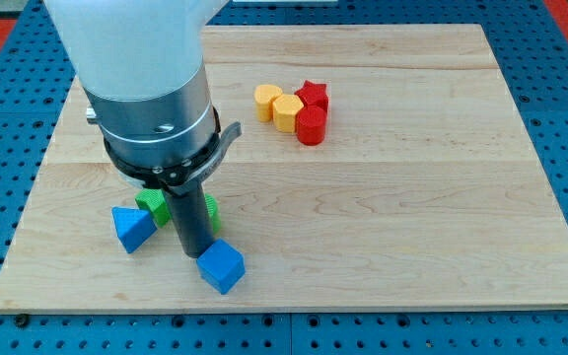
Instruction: Push the blue cube right to the green circle
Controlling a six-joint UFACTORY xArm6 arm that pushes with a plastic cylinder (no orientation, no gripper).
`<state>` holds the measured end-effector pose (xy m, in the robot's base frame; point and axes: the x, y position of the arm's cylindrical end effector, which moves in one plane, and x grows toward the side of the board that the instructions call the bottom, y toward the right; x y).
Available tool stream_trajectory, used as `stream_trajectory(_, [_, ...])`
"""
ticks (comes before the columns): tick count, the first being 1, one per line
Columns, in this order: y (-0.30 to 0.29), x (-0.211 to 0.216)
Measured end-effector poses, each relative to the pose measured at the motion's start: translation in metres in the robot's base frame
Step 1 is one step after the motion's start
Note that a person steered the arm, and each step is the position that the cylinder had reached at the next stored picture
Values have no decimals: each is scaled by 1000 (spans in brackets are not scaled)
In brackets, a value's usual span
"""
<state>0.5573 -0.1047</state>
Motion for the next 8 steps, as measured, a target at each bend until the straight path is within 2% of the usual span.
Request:
stream_trajectory(1, [-78, 5])
stream_trajectory(2, [-68, 61])
stream_trajectory(3, [-31, 60])
stream_trajectory(4, [56, 38])
stream_trajectory(5, [106, 42])
stream_trajectory(6, [106, 24])
stream_trajectory(8, [83, 17])
